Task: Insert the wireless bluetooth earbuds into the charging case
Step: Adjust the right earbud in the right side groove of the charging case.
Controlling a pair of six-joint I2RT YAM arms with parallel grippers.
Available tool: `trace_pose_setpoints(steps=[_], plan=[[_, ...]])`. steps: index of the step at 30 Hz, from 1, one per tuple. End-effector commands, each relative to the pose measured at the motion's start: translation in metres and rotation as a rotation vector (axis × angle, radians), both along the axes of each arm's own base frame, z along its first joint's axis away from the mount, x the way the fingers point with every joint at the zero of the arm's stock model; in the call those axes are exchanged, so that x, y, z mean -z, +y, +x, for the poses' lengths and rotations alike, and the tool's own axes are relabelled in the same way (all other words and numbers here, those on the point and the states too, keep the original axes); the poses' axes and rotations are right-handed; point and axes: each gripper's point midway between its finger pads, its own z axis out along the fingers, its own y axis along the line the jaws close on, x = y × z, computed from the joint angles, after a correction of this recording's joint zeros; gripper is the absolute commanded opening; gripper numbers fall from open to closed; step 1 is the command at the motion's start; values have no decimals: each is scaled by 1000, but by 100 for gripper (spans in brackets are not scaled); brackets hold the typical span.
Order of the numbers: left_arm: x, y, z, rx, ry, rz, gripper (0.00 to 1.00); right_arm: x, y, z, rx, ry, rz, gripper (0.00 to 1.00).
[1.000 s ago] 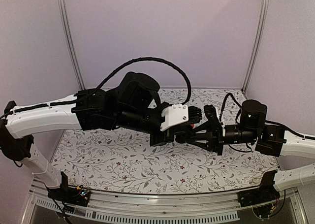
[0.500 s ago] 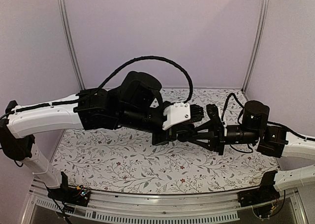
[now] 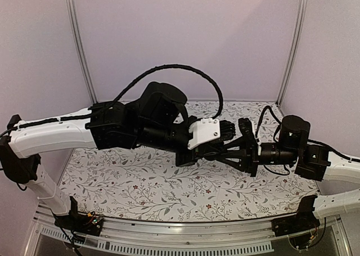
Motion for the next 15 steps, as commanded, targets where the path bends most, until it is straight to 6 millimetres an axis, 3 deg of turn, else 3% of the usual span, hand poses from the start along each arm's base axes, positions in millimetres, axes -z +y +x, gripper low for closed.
trace_pose_setpoints(steps=[1, 10, 15], plan=[[-8, 4, -11, 21, -5, -2, 19, -25, 0, 0, 9, -61, 91, 0], [-39, 23, -12, 5, -50, -85, 51, -17, 1, 1, 9, -42, 78, 0], [-53, 40, 2, -40, -59, -159, 58, -17, 2, -1, -8, -46, 80, 0]])
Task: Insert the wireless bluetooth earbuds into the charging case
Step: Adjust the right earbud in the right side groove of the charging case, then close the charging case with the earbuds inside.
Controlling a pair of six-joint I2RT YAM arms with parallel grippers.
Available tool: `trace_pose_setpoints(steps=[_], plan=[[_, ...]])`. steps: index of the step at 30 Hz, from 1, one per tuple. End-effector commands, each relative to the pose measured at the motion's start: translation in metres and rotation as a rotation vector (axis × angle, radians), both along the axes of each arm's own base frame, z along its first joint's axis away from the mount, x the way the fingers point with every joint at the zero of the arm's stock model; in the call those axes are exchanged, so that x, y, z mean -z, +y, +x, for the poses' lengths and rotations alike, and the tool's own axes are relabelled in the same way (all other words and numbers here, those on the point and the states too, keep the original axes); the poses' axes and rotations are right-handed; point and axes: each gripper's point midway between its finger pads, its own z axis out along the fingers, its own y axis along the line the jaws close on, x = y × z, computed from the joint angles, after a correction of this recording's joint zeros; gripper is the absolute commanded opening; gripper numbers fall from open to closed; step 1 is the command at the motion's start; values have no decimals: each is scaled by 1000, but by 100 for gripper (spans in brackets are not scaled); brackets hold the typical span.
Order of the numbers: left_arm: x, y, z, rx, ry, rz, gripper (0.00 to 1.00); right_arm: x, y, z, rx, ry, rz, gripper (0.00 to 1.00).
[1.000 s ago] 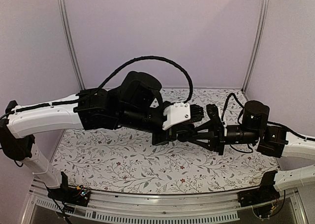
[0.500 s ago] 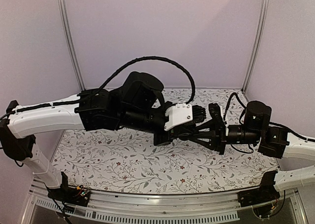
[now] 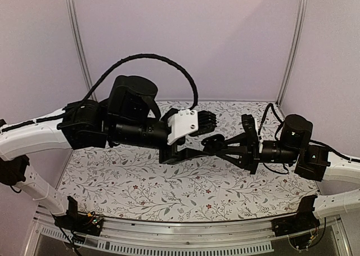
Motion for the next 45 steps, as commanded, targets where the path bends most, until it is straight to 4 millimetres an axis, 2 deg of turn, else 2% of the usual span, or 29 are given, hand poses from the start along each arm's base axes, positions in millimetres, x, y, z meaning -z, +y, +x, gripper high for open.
trace_pose_setpoints(steps=[1, 4, 10, 12, 15, 21, 26, 31, 35, 45], plan=[[-22, 15, 14, -39, -13, -90, 58, -4, 1, -3, -14, -15, 28, 0], [-16, 20, 21, -41, 5, -84, 62, -10, 1, -7, -34, -28, 46, 0], [4, 15, 22, -21, 16, -54, 72, -20, 2, -18, -96, -50, 78, 0], [7, 13, 20, -6, 17, -51, 77, -22, 2, -19, -102, -51, 81, 0], [11, 8, 11, 46, 36, -52, 79, -25, 2, -19, -100, -54, 88, 0], [24, -4, -5, 116, 44, -22, 74, -29, 2, -16, -90, -38, 98, 0], [33, -11, -8, 124, 33, 9, 70, -32, 2, -17, -91, -29, 115, 0], [25, -14, -17, 140, -5, 1, 62, -32, 1, -11, -55, -2, 120, 0], [20, -13, -18, 123, -51, -5, 58, -32, 1, -2, -6, 65, 135, 0], [28, -22, -10, 20, -214, 41, 57, -32, -3, 14, 84, 255, 186, 0]])
